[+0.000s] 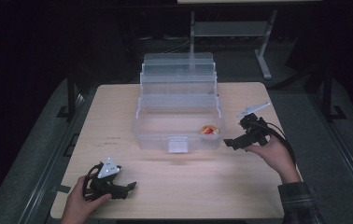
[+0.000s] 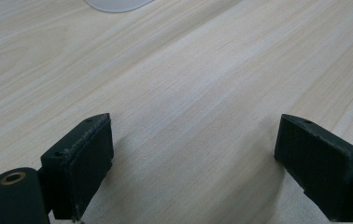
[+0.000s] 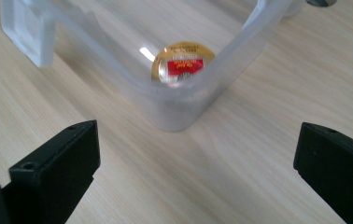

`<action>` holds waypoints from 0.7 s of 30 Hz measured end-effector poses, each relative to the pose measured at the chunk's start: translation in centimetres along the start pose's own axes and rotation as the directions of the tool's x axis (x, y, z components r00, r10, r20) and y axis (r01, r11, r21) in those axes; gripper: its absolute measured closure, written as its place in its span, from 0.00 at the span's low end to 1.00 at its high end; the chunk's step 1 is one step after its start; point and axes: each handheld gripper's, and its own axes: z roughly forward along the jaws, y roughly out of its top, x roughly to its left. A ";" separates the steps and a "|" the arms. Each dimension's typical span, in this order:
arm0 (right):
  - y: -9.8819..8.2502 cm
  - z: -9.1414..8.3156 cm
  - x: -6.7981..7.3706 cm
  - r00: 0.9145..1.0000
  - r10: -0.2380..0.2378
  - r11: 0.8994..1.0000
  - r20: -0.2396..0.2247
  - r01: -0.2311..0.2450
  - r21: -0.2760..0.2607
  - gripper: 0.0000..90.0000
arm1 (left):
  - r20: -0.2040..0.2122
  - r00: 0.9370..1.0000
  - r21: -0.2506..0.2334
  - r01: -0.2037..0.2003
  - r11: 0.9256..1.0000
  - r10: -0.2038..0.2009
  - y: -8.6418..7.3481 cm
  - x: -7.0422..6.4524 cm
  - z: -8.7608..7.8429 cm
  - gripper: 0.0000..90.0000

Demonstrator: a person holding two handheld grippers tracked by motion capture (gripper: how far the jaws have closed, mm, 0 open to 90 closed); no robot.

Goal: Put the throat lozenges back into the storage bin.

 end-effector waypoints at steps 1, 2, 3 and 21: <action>-0.3 0.0 0.0 1.000 -0.001 1.000 0.001 0.001 0.000 0.00 | 0.000 1.000 0.000 0.000 1.000 0.000 0.0 0.0 0.0 0.12; -0.6 0.1 0.0 1.000 -0.001 1.000 0.004 0.001 0.002 0.00 | 0.000 1.000 0.000 0.000 1.000 0.000 0.0 0.0 0.0 0.12; -1.3 0.1 0.0 1.000 0.009 1.000 0.005 -0.009 -0.003 0.00 | 0.000 1.000 0.000 0.000 1.000 0.000 0.0 0.0 0.0 0.12; -6.8 1.0 0.4 0.998 0.035 0.999 0.050 -0.036 0.024 0.00 | 0.000 1.000 0.000 0.000 1.000 0.000 0.0 0.0 0.0 0.12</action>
